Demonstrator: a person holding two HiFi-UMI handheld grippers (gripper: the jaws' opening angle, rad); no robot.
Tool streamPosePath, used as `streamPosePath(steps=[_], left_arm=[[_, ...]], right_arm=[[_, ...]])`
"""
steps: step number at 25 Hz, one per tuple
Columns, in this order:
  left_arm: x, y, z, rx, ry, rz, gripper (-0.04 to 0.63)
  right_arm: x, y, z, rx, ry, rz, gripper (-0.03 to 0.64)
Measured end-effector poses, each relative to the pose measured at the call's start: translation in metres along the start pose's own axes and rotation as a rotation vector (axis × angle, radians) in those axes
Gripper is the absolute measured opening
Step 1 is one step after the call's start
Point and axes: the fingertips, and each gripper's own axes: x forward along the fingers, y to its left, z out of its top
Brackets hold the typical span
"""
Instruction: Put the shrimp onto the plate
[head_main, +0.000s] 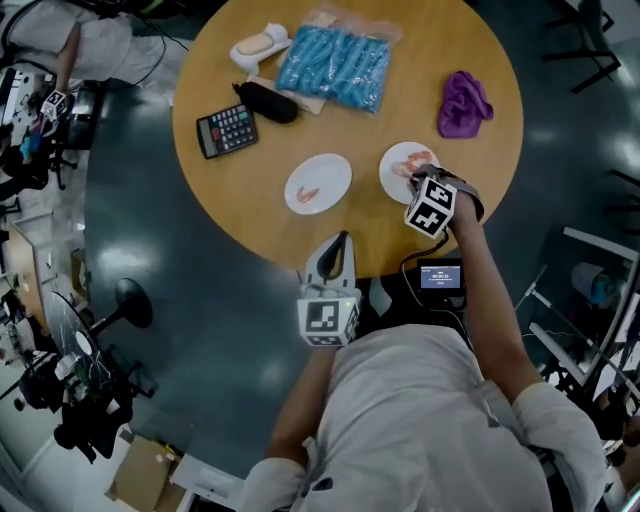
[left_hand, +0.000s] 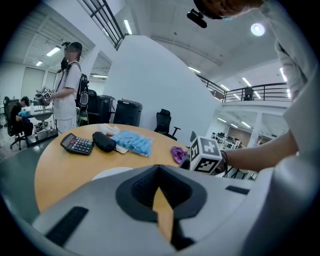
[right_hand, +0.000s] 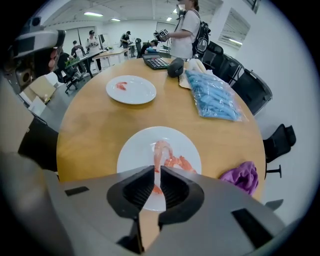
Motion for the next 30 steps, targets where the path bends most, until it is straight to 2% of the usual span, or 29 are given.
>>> streamPosePath(steps=[2, 4, 7, 9, 15, 19, 25, 30], left_arm=[[-0.001, 0.000, 0.000, -0.003, -0.004, 0.000, 0.008], [-0.004, 0.000, -0.001, 0.006, -0.007, -0.001, 0.008], [-0.006, 0.006, -0.002, 0.010, -0.011, 0.009, 0.008], [-0.008, 0.011, -0.004, -0.005, -0.012, 0.019, 0.008], [-0.013, 0.023, 0.000, -0.014, -0.021, 0.021, 0.008], [-0.022, 0.038, -0.003, -0.019, -0.022, 0.040, 0.008], [-0.033, 0.059, -0.006, -0.051, -0.029, 0.078, 0.008], [-0.034, 0.069, -0.009, -0.063, -0.031, 0.092, 0.008]], right_arm=[[-0.007, -0.002, 0.000, 0.012, -0.014, -0.007, 0.038], [-0.020, 0.004, 0.014, 0.003, -0.092, 0.004, 0.035], [-0.035, 0.029, 0.062, -0.097, -0.254, 0.047, 0.016], [-0.032, 0.052, 0.092, -0.188, -0.290, 0.079, 0.015], [-0.010, 0.095, 0.165, -0.473, -0.298, 0.183, 0.021], [0.011, 0.100, 0.192, -0.611, -0.243, 0.202, 0.103], [0.028, 0.101, 0.205, -0.683, -0.171, 0.218, 0.103], [0.040, 0.107, 0.207, -0.718, -0.112, 0.278, 0.103]])
